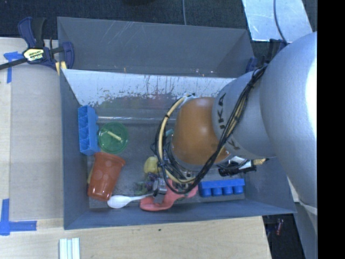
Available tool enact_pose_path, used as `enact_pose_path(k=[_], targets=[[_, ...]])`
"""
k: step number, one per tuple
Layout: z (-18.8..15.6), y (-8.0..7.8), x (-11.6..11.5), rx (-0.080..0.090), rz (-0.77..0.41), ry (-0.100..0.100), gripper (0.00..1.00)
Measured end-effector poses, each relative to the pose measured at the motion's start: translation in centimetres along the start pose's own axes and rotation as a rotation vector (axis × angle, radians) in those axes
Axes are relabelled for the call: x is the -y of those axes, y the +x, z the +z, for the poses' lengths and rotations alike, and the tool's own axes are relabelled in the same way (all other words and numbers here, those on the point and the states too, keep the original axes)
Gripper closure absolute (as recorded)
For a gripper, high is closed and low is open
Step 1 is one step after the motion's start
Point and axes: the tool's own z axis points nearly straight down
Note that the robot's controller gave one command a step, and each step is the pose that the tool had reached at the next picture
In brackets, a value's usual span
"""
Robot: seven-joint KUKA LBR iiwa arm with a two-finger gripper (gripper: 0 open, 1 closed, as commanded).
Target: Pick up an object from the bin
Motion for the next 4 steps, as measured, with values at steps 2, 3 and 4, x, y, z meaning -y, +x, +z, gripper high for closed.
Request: enact_pose_path(k=[2, 3, 4], targets=[[-14.2, -0.8, 1.1, -0.001, 0.031, 0.002, 0.00], [-14.2, -0.8, 1.1, 0.000, 0.030, 0.001, 0.00], [-7.1, -0.8, 4.0, 0.006, -0.002, 0.000, 0.00]])
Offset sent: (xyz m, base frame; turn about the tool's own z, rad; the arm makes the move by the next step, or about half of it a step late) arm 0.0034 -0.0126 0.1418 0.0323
